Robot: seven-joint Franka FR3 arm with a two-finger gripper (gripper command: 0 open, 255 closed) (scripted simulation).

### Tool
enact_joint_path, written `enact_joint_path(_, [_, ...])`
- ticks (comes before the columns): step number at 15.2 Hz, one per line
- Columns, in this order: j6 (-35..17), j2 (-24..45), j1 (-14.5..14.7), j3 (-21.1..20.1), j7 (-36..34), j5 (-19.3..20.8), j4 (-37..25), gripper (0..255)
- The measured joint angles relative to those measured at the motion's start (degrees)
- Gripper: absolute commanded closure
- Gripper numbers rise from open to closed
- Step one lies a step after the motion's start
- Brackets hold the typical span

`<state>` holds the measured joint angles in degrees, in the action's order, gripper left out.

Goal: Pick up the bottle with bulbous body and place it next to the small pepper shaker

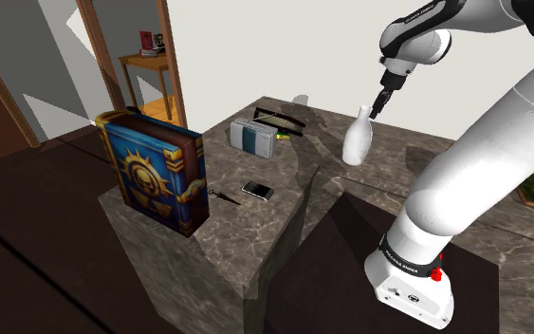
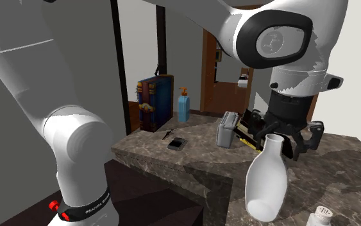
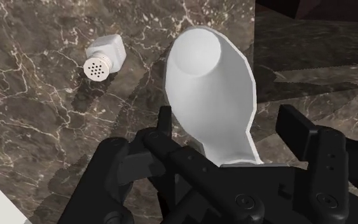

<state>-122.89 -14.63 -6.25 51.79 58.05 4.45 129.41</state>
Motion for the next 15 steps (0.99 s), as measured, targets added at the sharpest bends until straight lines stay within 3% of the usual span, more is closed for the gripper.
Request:
enact_joint_path(4, [0.00,0.00,0.00,0.00,0.00,0.00,0.00,0])
enact_joint_path(9, [6.63,-3.46,-1.31,-2.14,-1.75,2.26,-4.05,0])
enact_joint_path(15, [7.55,-3.64,-1.35,-2.35,-1.90,2.34,-4.77,0])
